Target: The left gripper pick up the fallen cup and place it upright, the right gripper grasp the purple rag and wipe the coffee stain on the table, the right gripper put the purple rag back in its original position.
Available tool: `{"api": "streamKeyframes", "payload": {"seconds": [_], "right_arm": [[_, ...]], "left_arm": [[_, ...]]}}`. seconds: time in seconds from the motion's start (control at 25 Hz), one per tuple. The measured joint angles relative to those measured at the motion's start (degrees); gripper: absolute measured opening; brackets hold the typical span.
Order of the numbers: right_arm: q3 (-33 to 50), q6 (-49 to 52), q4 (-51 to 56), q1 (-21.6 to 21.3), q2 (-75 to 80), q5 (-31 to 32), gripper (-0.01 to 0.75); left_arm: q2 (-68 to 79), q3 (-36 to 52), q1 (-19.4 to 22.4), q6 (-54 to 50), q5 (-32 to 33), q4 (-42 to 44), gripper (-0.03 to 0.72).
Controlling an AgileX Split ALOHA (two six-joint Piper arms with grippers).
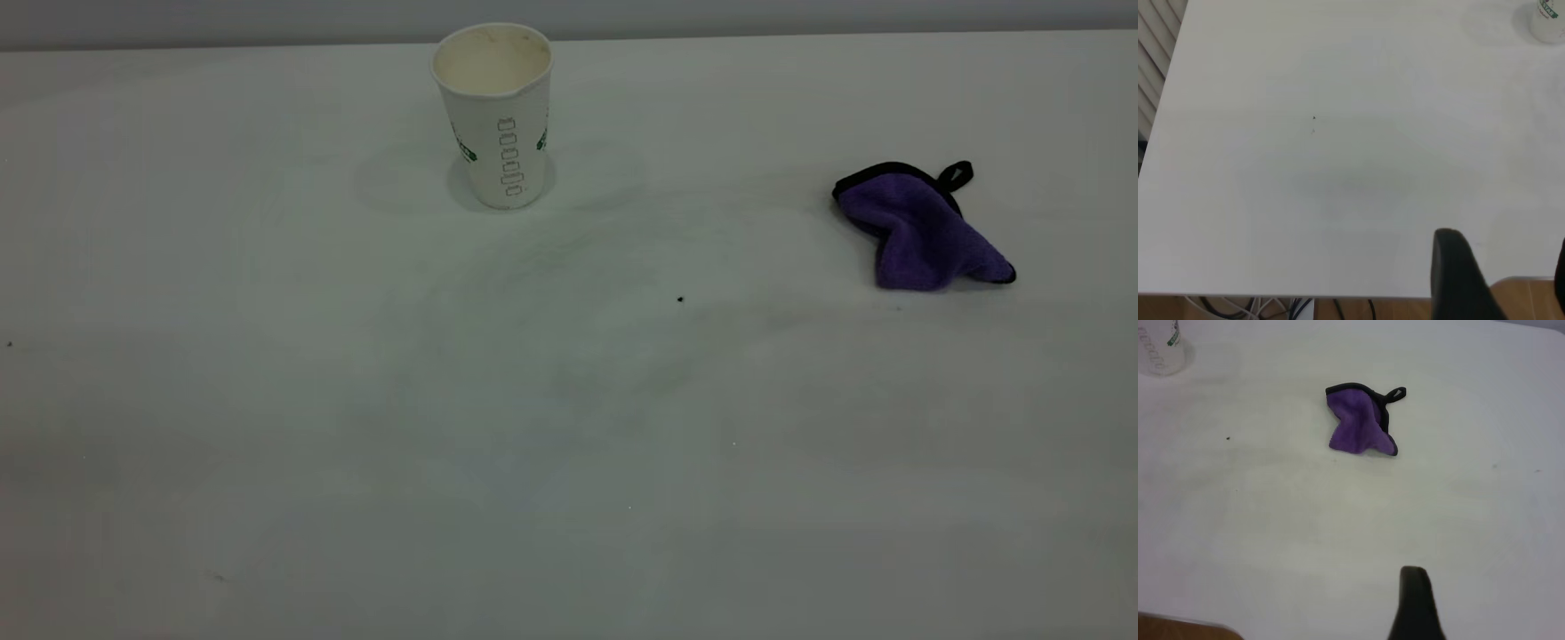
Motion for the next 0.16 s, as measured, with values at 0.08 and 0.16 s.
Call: {"api": "streamKeyframes", "payload": {"seconds": [0.08, 0.16], "right_arm": [[0.0, 0.0, 0.0, 0.0, 0.0, 0.0, 0.592], [0.0, 0.0, 0.0, 0.0, 0.0, 0.0, 0.592]], "left_arm": [[0.0, 0.0, 0.0, 0.0, 0.0, 0.0, 0.419], [0.0, 0.0, 0.0, 0.0, 0.0, 0.0, 0.419]]}}
